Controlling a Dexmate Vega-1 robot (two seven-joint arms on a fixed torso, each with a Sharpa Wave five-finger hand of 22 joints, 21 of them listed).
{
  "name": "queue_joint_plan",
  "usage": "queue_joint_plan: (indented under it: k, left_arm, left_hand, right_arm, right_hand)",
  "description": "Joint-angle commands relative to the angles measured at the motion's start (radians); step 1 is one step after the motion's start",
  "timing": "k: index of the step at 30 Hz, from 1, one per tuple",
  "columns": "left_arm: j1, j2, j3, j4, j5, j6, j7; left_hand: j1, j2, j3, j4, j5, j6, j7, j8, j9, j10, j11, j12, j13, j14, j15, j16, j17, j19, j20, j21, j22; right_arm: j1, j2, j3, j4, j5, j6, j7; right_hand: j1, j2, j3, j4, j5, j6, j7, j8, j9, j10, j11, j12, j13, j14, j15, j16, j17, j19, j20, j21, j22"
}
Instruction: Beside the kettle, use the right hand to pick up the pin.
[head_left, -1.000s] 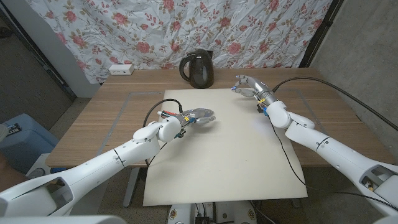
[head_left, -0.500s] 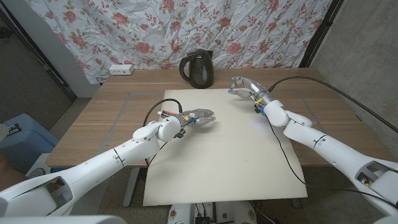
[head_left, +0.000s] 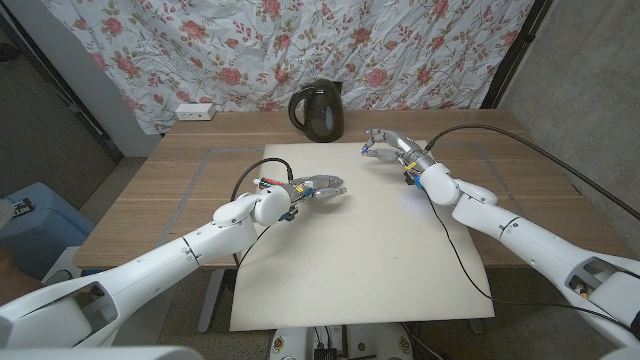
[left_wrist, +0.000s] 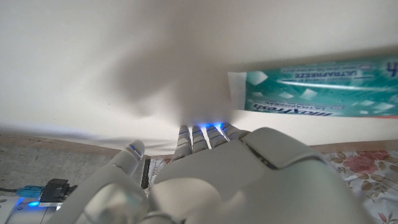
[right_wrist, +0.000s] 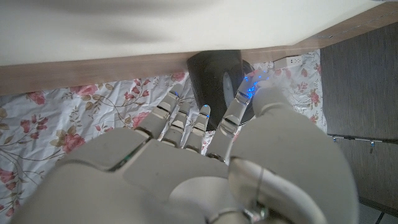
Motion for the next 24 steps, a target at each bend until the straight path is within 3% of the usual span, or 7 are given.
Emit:
queue_joint_plan:
  k: [1, 24]
  left_arm:
    - [-0.007, -0.002, 0.008, 0.011, 0.001, -0.003, -0.004]
    - [-0.017, -0.005, 0.014, 0.027, -0.007, -0.023, -0.019]
  left_hand:
    - [-0.008, 0.125, -0.008, 0.0, 0.006, 0.003, 0.0, 0.005, 0.003, 0.008, -0.006, 0.002, 0.003, 0.005, -0.022, 0.008, 0.003, 0.002, -0.087, 0.007, 0.004]
    - [-0.005, 0.128, -0.015, -0.002, 0.007, 0.008, -0.003, 0.006, 0.003, 0.011, -0.008, 0.002, 0.003, 0.005, -0.023, 0.007, 0.002, 0.005, -0.086, 0.008, 0.003]
  right_arm:
    - [-0.011, 0.005, -0.011, 0.002, -0.012, -0.016, -0.007]
    - [0.001, 0.019, -0.062, 0.061, -0.089, 0.007, -0.054]
  right_hand:
    - [0.009, -0.001, -0.004, -0.002, 0.006, 0.009, 0.002, 0.001, 0.001, -0.006, -0.001, -0.003, 0.002, -0.008, -0.023, -0.005, 0.002, -0.007, -0.003, -0.004, 0.001]
    - [0.012, -0.002, -0.007, -0.002, 0.005, 0.014, 0.002, -0.002, -0.003, -0.01, -0.003, -0.004, 0.002, -0.009, -0.022, -0.005, 0.003, -0.01, -0.002, -0.001, 0.001]
